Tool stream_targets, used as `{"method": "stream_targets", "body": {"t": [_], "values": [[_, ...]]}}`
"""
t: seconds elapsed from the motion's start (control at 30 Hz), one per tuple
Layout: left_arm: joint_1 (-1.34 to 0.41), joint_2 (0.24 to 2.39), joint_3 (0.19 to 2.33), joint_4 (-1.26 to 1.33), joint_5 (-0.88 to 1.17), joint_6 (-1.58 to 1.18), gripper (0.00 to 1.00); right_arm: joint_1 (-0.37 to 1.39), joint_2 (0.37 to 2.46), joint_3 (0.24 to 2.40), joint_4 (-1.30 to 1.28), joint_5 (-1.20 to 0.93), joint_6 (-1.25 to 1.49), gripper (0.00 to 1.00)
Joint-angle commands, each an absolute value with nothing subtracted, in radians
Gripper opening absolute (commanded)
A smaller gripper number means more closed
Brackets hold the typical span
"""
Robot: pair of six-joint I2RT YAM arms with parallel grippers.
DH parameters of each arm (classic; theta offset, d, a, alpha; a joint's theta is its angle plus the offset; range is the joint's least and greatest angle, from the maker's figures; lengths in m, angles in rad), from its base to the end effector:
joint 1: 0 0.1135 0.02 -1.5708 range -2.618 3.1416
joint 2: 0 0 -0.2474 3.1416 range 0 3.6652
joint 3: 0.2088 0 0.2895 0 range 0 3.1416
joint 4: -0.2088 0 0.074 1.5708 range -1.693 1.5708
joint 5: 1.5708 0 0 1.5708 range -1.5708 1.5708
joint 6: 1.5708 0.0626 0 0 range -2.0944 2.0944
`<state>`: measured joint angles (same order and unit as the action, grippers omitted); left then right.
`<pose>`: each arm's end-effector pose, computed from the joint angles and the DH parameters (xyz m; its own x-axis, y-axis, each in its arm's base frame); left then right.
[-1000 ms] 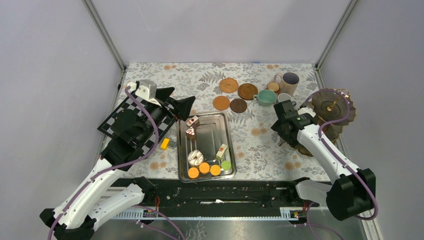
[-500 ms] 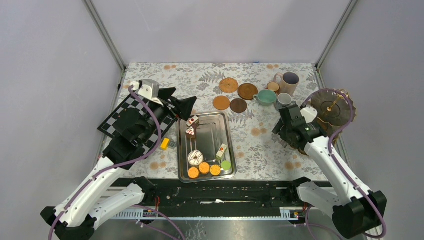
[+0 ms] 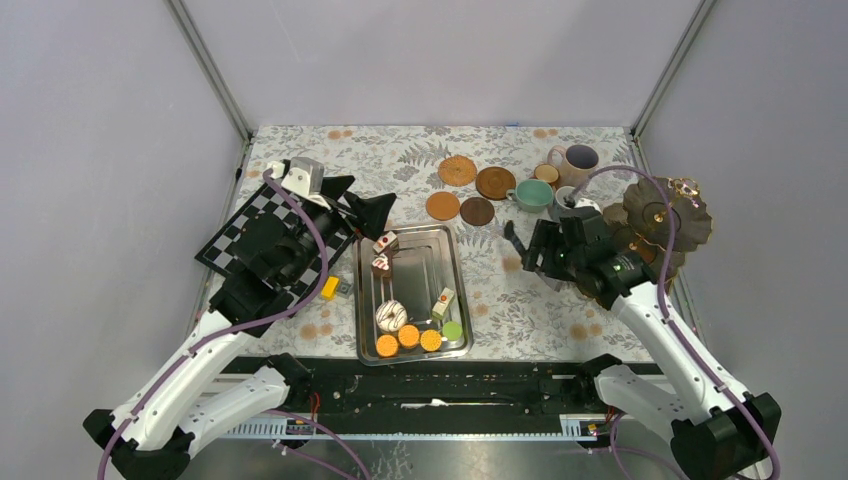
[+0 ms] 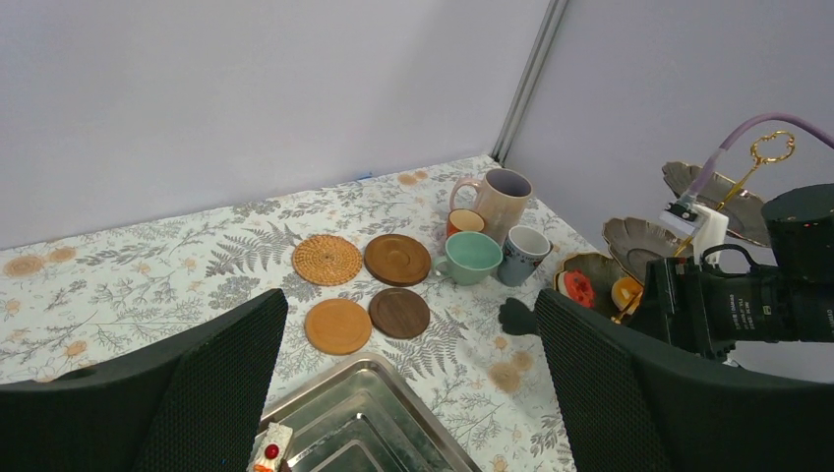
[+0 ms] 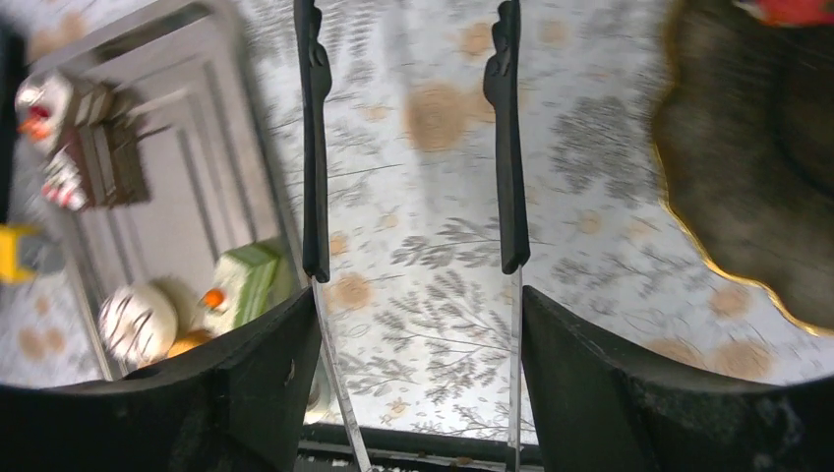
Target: Serve the afternoon tea
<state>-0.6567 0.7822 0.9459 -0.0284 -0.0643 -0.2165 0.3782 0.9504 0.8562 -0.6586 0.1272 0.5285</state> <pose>0.2000 -0.1491 0.4116 -0.0157 -0.2586 -0.9659 0.5687 0.7922 -0.2213 0.2474 0.0898 0.2549 -0.6900 0.2641 -0.6739 0.0784 0.9529 0.2931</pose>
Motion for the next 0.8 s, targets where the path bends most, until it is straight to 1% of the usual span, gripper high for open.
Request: {"method": "stream_targets", "body": {"t": [0.0, 0.1, 0.33, 0.6, 0.77], "values": [[-0.660, 0.781, 0.943, 0.011, -0.084, -0.206, 0.99, 0.436, 0.959, 0.897, -0.507, -0.120, 0.376, 0.76], [-0.660, 0.775, 0.939, 0.011, -0.103, -0.201, 0.99, 0.545, 1.030, 0.957, -0.493, -0.161, 0.341, 0.77], [-0.660, 0.756, 0.929, 0.014, -0.163, -0.191, 0.99, 0.812, 1.216, 1.049, -0.473, -0.143, 0.358, 0.76], [-0.659, 0.722, 0.912, 0.024, -0.264, -0.190, 0.99, 1.082, 1.360, 1.140, -0.462, 0.045, 0.321, 0.78], [-0.660, 0.713, 0.907, 0.026, -0.289, -0.189, 0.99, 1.206, 1.463, 1.190, -0.504, 0.168, 0.277, 0.78]]}}
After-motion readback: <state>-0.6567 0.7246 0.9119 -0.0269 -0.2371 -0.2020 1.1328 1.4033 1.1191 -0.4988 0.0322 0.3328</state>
